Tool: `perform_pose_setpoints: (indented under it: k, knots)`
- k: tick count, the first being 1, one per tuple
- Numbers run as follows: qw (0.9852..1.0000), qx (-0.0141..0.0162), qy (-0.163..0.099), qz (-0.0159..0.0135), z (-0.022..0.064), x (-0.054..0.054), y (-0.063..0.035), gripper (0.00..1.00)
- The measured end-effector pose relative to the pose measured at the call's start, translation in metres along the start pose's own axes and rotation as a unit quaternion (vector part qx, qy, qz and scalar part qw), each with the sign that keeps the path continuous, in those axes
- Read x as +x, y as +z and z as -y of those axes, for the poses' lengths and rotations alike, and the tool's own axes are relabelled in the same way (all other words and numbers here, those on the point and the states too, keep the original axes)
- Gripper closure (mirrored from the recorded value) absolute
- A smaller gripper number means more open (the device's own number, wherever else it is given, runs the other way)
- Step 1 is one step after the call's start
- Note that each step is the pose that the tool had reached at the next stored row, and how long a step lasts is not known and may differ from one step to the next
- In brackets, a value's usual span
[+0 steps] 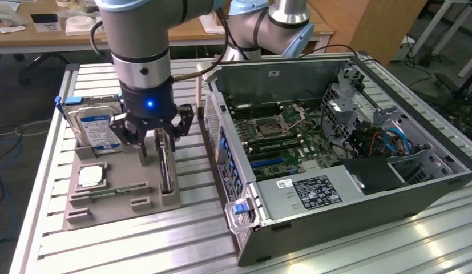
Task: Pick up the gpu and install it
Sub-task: 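Pick up the gpu and move the gpu toward the slot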
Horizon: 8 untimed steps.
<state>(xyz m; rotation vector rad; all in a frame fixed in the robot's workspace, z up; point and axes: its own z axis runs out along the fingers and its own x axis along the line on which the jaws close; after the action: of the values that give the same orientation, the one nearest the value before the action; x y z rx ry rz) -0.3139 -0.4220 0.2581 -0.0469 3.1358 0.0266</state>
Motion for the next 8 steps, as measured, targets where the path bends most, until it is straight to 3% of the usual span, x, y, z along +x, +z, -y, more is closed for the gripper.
perform_pose_setpoints:
  k: [8]
  knots:
    - [1.0000,0.0001,0.005,0.0001,0.0026,-0.001,0.0143,0.41]
